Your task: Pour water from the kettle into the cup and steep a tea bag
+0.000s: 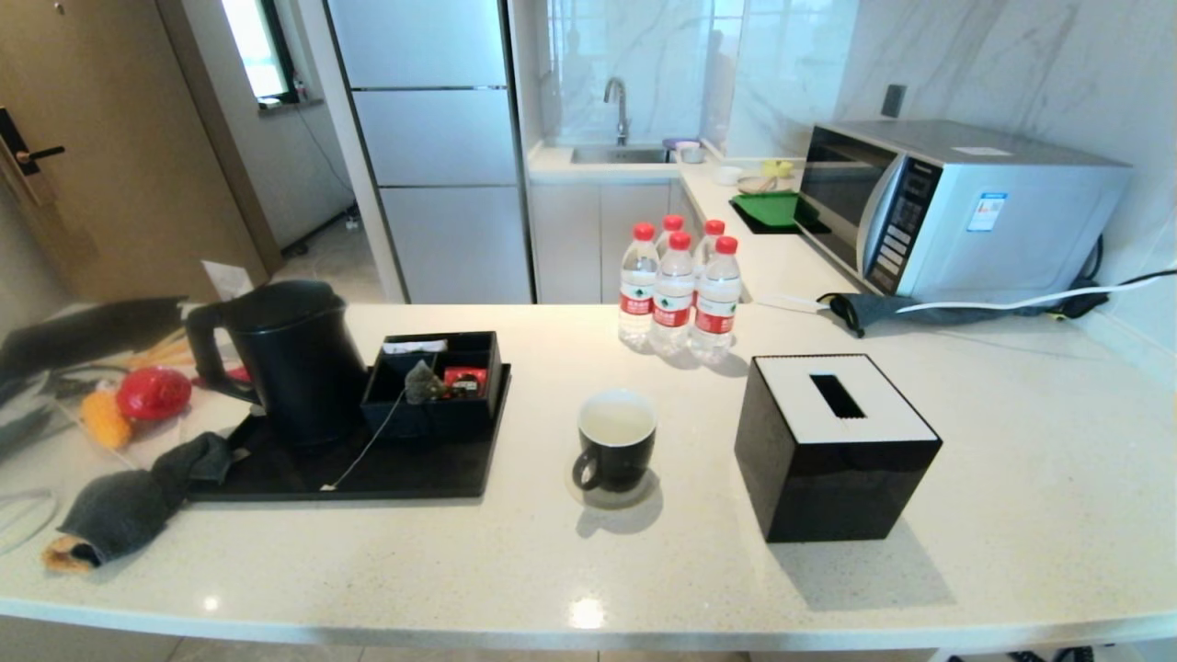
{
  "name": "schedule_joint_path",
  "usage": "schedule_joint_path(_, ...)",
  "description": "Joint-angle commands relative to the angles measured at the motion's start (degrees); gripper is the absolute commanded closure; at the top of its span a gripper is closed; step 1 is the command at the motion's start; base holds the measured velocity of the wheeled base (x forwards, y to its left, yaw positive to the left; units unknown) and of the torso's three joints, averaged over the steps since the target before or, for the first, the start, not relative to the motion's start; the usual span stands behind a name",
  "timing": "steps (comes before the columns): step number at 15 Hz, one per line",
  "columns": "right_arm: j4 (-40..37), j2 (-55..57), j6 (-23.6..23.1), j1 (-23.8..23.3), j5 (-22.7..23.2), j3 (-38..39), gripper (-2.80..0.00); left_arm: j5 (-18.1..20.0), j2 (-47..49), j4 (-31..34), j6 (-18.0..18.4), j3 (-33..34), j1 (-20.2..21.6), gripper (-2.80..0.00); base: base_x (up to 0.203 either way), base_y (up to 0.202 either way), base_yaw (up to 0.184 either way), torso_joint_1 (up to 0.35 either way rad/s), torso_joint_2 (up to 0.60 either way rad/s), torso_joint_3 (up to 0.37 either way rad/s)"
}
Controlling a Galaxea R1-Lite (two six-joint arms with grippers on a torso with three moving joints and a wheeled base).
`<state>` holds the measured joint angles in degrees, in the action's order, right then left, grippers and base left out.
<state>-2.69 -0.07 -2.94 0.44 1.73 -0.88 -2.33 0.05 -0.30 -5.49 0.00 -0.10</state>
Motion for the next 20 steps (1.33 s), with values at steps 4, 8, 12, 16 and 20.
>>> schedule_joint_path(4, 0.0, 0.1, -0.1, 0.0, 0.0, 0.0, 0.0, 0.0, 0.0, 0.0, -0.1, 0.0, 0.0, 0.0, 0.0, 0.0, 0.0, 0.0, 0.0, 0.0)
schedule_joint_path(8, 0.0, 0.1, -0.1, 0.0, 0.0, 0.0, 0.0, 0.0, 0.0, 0.0, -0.1, 0.0, 0.0, 0.0, 0.0, 0.0, 0.0, 0.0, 0.0, 0.0)
schedule_joint_path(12, 0.0, 0.1, -0.1, 0.0, 0.0, 0.0, 0.0, 0.0, 0.0, 0.0, -0.1, 0.0, 0.0, 0.0, 0.0, 0.0, 0.0, 0.0, 0.0, 0.0)
schedule_joint_path(16, 0.0, 0.1, -0.1, 0.0, 0.0, 0.0, 0.0, 0.0, 0.0, 0.0, 0.0, 0.0, 0.0, 0.0, 0.0, 0.0, 0.0, 0.0, 0.0, 0.0)
schedule_joint_path(20, 0.0, 0.1, -0.1, 0.0, 0.0, 0.0, 0.0, 0.0, 0.0, -0.1, 0.1, 0.0, 0.0, 0.0, 0.0, 0.0, 0.0, 0.0, 0.0, 0.0)
